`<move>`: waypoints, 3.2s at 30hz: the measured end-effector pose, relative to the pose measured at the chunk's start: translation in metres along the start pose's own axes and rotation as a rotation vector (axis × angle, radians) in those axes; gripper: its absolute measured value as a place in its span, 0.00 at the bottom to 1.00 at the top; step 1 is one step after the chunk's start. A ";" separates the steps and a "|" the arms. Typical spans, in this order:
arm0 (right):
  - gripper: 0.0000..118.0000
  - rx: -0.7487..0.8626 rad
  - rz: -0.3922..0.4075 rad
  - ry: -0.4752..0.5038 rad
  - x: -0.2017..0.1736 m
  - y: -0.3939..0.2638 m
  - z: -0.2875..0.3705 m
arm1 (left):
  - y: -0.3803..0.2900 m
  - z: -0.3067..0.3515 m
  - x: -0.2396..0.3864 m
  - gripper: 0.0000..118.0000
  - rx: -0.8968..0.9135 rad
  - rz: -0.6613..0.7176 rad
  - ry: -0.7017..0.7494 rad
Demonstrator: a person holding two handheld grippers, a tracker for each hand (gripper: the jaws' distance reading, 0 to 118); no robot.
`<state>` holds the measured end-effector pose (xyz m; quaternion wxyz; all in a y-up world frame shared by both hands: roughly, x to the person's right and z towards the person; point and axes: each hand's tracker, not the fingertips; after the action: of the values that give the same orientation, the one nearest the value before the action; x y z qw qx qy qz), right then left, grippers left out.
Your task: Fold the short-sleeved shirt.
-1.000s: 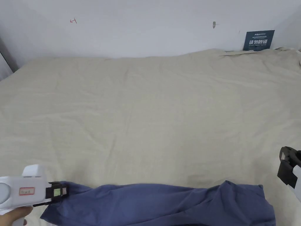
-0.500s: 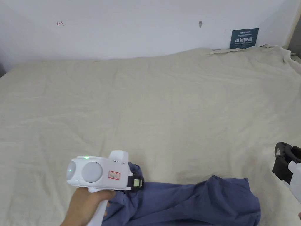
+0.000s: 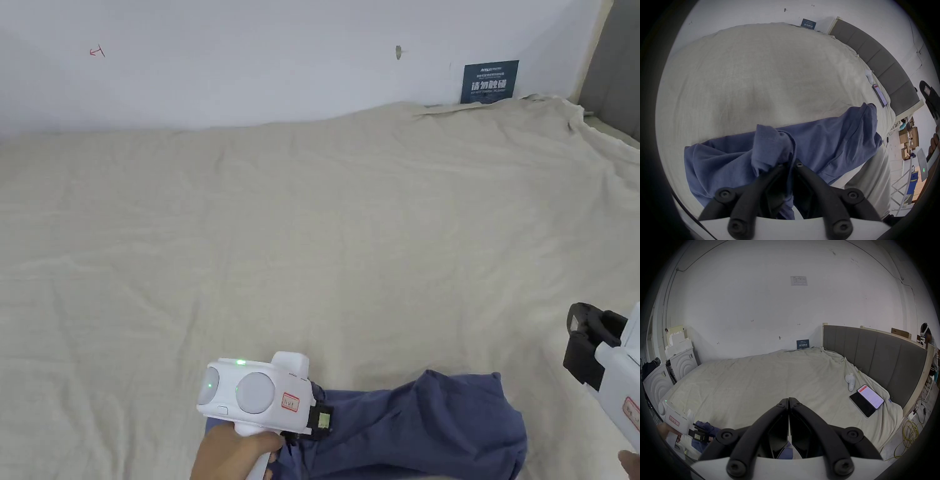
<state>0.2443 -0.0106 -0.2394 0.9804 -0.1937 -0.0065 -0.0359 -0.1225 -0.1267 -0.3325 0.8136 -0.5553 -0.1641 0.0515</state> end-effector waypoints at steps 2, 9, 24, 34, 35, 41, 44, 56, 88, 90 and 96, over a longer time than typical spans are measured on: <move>0.00 0.001 0.001 0.005 -0.001 0.001 0.000 | 0.002 0.012 0.000 0.46 0.018 0.004 -0.048; 0.00 0.012 0.005 0.020 -0.007 0.006 0.002 | 0.002 0.077 -0.008 0.94 0.242 0.019 -0.099; 0.00 0.044 0.008 0.027 -0.009 0.016 0.007 | -0.045 0.098 -0.083 0.00 0.478 0.125 0.123; 0.00 0.047 0.005 0.017 -0.002 0.014 0.009 | -0.077 0.036 -0.072 0.00 0.346 0.120 0.156; 0.00 0.046 0.003 0.015 -0.001 0.013 0.009 | -0.077 0.031 -0.069 0.00 0.342 0.119 0.151; 0.00 0.041 -0.004 0.000 0.008 0.011 0.012 | -0.064 -0.003 -0.034 0.00 0.302 0.066 0.125; 0.00 0.040 -0.010 -0.012 0.014 0.010 0.015 | -0.055 -0.015 -0.020 0.00 0.296 0.039 0.125; 0.00 0.031 -0.022 -0.045 0.028 0.008 0.018 | -0.043 -0.033 0.009 0.00 0.319 0.008 0.127; 0.00 0.035 -0.002 -0.015 0.008 0.016 0.013 | -0.038 0.097 -0.111 0.10 0.375 0.174 -0.139; 0.00 0.031 -0.001 -0.012 0.006 0.015 0.012 | -0.042 0.092 -0.128 0.24 0.333 0.209 -0.138; 0.00 0.011 0.005 -0.004 0.000 0.011 0.010 | -0.058 0.058 -0.162 0.84 0.233 0.254 -0.140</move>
<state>0.2447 0.0039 -0.2343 0.9815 -0.1885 -0.0084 -0.0330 -0.2990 -0.1402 -0.2941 0.8460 -0.4687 -0.1420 0.2109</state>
